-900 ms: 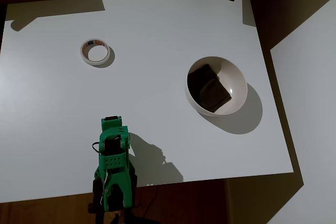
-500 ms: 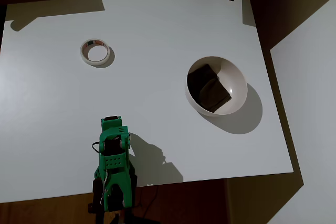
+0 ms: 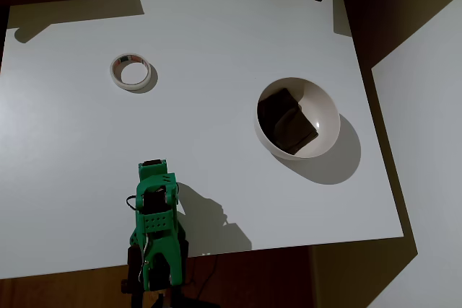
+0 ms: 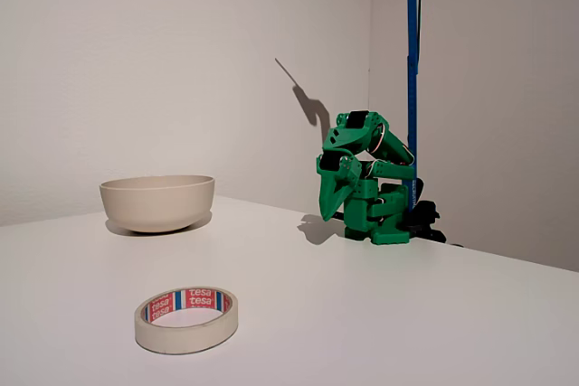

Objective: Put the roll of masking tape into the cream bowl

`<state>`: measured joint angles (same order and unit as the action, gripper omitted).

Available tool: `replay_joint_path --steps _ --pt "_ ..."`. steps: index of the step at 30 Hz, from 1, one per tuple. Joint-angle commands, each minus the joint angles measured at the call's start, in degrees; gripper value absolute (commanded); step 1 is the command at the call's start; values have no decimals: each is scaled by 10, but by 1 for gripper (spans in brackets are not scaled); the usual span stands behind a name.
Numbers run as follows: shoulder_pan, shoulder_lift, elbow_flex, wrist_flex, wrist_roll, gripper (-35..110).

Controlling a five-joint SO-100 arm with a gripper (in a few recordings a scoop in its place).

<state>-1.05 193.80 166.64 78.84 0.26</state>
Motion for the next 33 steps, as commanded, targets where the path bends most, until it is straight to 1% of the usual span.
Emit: replay_joint_path --steps 1,6,13,15,19,22,24,27,33 --pt "-4 5 2 6 -2 -8" --pt "-22 5 2 6 -4 -8" --pt "-27 3 -27 1 25 -8" --pt "-29 -24 -47 -12 31 -8" --pt "-30 -134 -95 -61 47 -8" --pt "-37 -169 -134 -88 51 -8" --pt "-48 -218 -191 -91 54 -8" --pt "-61 -349 -326 -59 68 -8" --pt "-63 -524 -545 -27 88 -8"
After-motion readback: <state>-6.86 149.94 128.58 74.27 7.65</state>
